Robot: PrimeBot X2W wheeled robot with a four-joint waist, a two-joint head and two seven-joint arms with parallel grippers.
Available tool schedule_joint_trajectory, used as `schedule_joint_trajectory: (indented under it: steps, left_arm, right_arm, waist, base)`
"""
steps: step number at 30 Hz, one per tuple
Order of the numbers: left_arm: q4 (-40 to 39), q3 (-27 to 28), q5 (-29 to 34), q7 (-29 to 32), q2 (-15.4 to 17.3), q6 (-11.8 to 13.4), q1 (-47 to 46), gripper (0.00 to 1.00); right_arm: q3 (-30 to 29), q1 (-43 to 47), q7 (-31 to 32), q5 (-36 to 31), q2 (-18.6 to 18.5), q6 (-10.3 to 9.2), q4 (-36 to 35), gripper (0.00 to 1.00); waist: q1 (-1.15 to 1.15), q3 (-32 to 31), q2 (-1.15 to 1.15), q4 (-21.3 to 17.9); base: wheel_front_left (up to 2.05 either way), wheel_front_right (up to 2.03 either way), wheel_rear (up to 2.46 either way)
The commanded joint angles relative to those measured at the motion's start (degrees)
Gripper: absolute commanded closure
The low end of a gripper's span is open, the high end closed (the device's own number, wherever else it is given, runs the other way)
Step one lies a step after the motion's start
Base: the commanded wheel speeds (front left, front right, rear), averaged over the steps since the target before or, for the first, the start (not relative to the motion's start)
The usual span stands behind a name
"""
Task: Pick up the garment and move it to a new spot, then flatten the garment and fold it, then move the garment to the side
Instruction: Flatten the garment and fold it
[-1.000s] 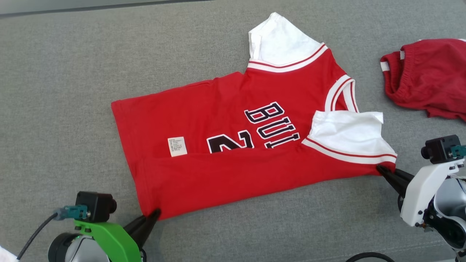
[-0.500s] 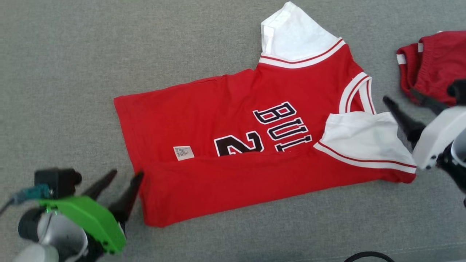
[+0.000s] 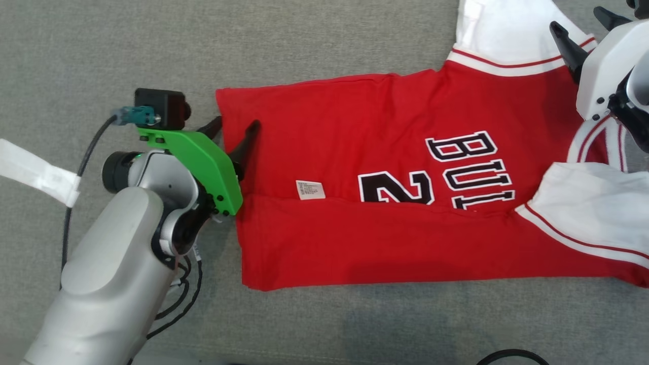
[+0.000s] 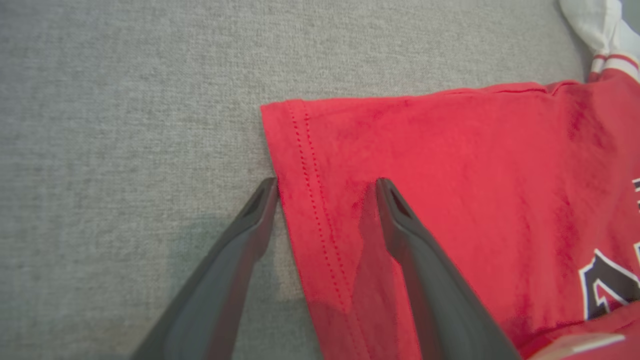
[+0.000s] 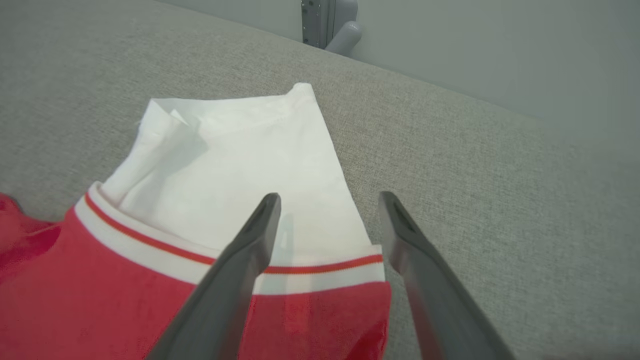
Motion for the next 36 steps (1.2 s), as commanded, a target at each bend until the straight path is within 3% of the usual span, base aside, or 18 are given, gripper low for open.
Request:
schedule_joint_trajectory:
  steps: [1, 7, 8, 9, 10, 11, 17, 18, 19, 27, 36]
  left_arm:
    - [2.78, -1.13, -0.16, -0.13, -1.64, -1.49, -2.04, 0.00]
    - [9.35, -4.05, 0.30, -0.45, -5.83, -4.43, -4.79, 0.00]
    - [10.18, -4.43, 0.18, -0.27, -6.40, -4.90, -5.05, 0.09]
    - [10.91, -4.68, 0.15, -0.42, -6.96, -5.36, -5.38, 0.58]
    - [11.52, -4.95, 0.14, -0.55, -7.35, -5.90, -5.68, 0.92]
    - [12.11, -5.31, 0.10, -0.71, -7.81, -6.46, -5.92, 1.00]
    - [14.66, -6.16, -0.80, -1.39, -9.24, -8.40, -6.68, 1.00]
    - [15.10, -6.28, -0.91, -1.64, -9.43, -8.57, -6.84, 1.00]
    - [15.37, -6.25, -1.15, -1.86, -9.59, -8.83, -7.04, 1.00]
    - [17.16, -4.62, -2.80, -4.74, -8.99, -9.77, -8.01, 1.00]
    - [12.97, -3.19, -0.24, -10.46, -4.49, -9.01, -6.46, 1.00]
  right_arm:
    - [0.64, -1.90, -1.41, -0.80, 0.18, -0.06, 3.91, 0.00]
    - [1.76, -7.37, -6.06, -2.79, 1.78, -0.06, 15.00, 0.00]
    - [1.83, -8.20, -6.61, -3.04, 2.02, -0.06, 16.70, 0.00]
    - [1.86, -8.93, -7.12, -3.35, 2.28, -0.06, 18.21, 0.00]
    - [2.00, -9.47, -7.61, -3.68, 2.54, -0.06, 19.70, 0.00]
    - [2.31, -10.01, -8.05, -4.13, 2.75, -0.06, 21.04, 0.00]
    - [3.59, -11.75, -10.05, -4.88, 3.58, -0.03, 26.61, 0.00]
    - [3.84, -11.95, -10.41, -4.71, 3.75, -0.03, 27.51, 0.58]
    - [3.73, -12.15, -10.93, -4.06, 4.04, -0.03, 28.29, 1.00]
    - [5.93, -14.85, -16.83, 0.31, 5.07, -0.06, 28.74, 1.00]
    - [9.37, -13.07, -24.29, 7.60, 2.58, -0.06, 20.95, 1.00]
  waist:
    - [-0.02, 3.53, -0.01, 4.79]
    - [-0.02, 4.23, -0.01, 7.33]
    - [-0.02, 4.42, -0.01, 7.58]
    - [-0.02, 4.61, -0.01, 7.78]
    - [-0.02, 4.69, -0.01, 7.91]
    - [-0.02, 4.71, -0.01, 8.02]
    - [-0.02, 4.51, -0.01, 8.37]
    - [-0.02, 4.44, -0.01, 8.35]
    - [-0.02, 4.47, -0.01, 8.28]
    - [-0.02, 4.27, -0.01, 5.71]
    - [-0.02, 0.61, -0.01, 2.06]
  base:
    - [0.00, 0.00, 0.00]
    - [0.00, 0.00, 0.00]
    - [0.00, 0.00, 0.00]
    - [0.00, 0.00, 0.00]
    - [0.00, 0.00, 0.00]
    - [0.00, 0.00, 0.00]
    - [0.00, 0.00, 0.00]
    - [0.00, 0.00, 0.00]
    - [0.00, 0.00, 0.00]
    - [0.00, 0.00, 0.00]
    - [0.00, 0.00, 0.00]
